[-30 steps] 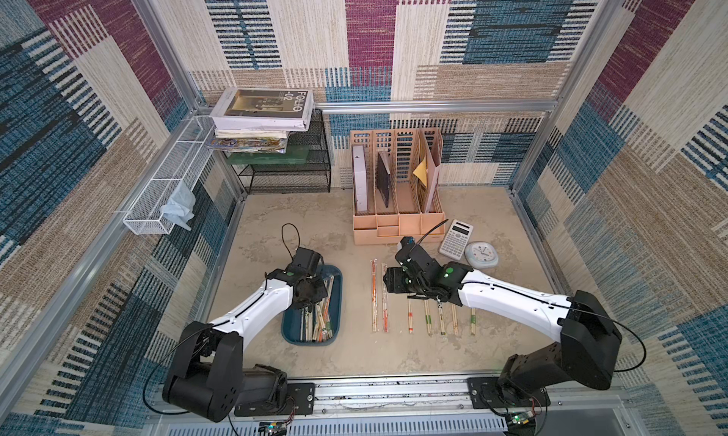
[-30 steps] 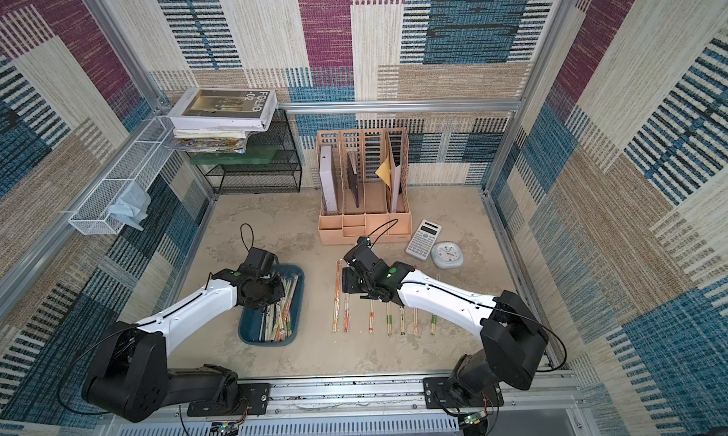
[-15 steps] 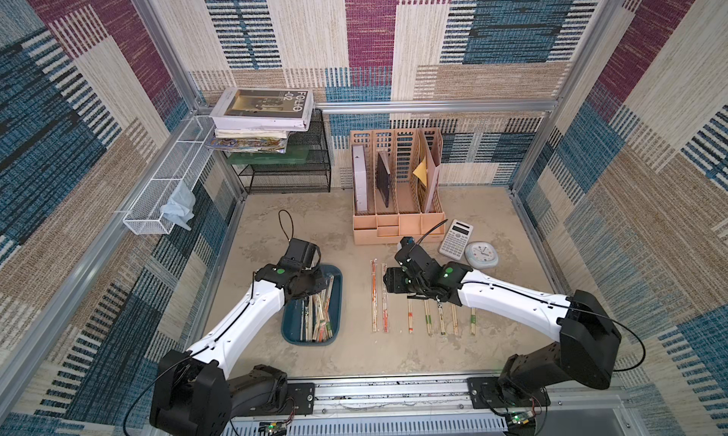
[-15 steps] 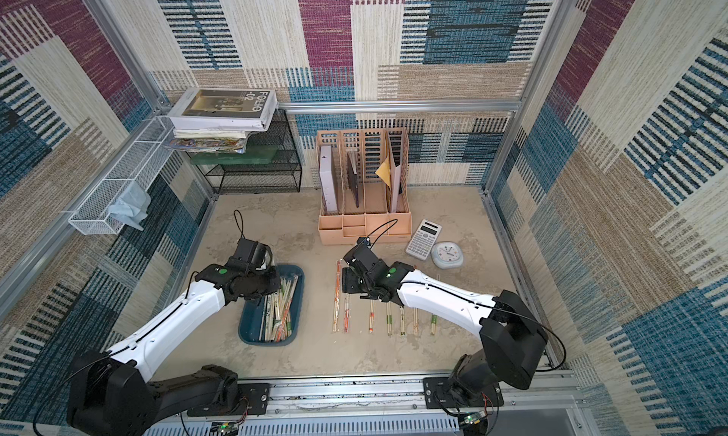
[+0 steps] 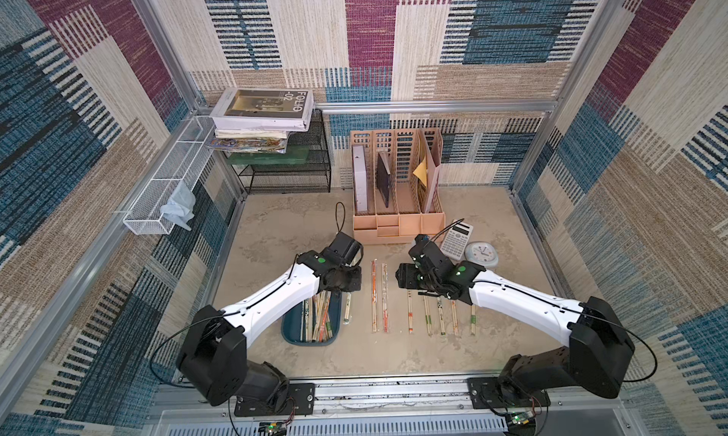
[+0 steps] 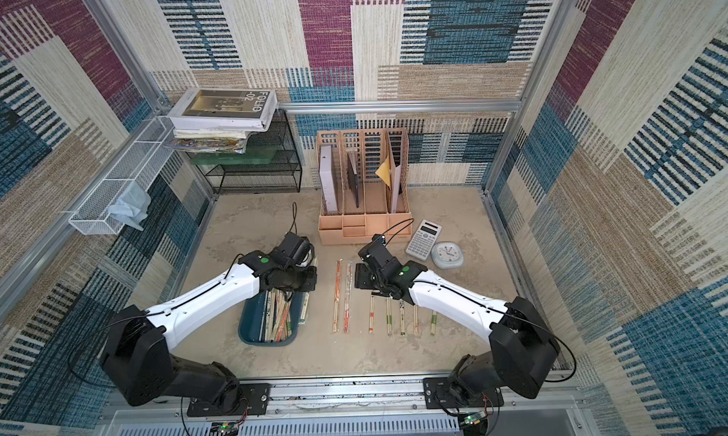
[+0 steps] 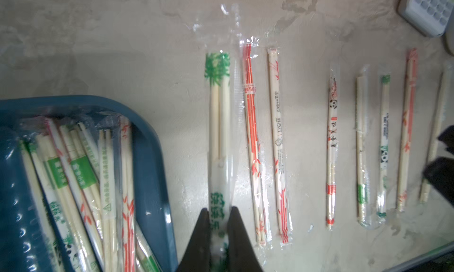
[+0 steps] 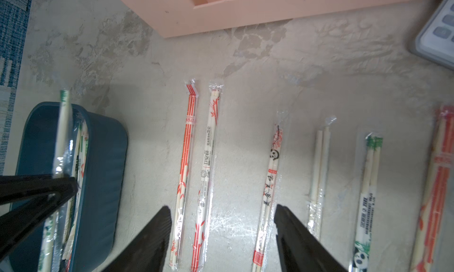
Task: Take the paired disposable chopsticks out of the storage box
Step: Pick up the paired disposable chopsticks from the storage box, then place the paired disposable chopsticks at the center of the board.
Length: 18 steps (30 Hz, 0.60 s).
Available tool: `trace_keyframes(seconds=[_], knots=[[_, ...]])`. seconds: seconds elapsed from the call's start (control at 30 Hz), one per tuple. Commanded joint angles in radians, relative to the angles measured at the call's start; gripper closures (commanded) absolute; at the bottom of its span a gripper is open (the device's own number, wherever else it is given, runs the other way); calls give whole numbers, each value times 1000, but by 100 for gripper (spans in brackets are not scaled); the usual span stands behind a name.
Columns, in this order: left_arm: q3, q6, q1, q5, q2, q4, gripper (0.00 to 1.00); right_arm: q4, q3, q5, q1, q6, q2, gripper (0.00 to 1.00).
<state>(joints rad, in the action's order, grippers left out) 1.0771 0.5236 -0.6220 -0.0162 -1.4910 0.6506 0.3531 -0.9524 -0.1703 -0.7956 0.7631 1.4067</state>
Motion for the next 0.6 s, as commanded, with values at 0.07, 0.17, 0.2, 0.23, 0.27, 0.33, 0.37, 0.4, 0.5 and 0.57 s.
trace_keyframes(seconds=[0.07,0.17,0.2,0.23,0.27,0.33,0.37,0.4,0.5,0.57], knots=[[18,30,-32,-47,-94,-37,100,4,29,9,12,2,-27,30],[11,66,-41,-46,-144,-88,100,5,39,13,12,7,-31,30],[7,76,-43,-45,-159,-104,100,6,43,13,12,8,-33,30],[7,82,-45,-41,-174,-114,100,6,45,14,12,9,-36,30],[7,86,-47,-37,-190,-126,100,6,47,15,12,9,-39,30],[12,96,-51,-32,-218,-138,100,6,47,14,12,8,-41,30],[15,100,-55,-31,-230,-144,100,6,48,13,12,7,-41,30],[16,104,-58,-30,-242,-148,100,6,48,12,12,7,-43,30],[26,111,-67,-32,-267,-157,97,5,47,16,12,7,-40,30],[33,112,-69,-35,-281,-153,94,5,46,16,10,7,-41,30]])
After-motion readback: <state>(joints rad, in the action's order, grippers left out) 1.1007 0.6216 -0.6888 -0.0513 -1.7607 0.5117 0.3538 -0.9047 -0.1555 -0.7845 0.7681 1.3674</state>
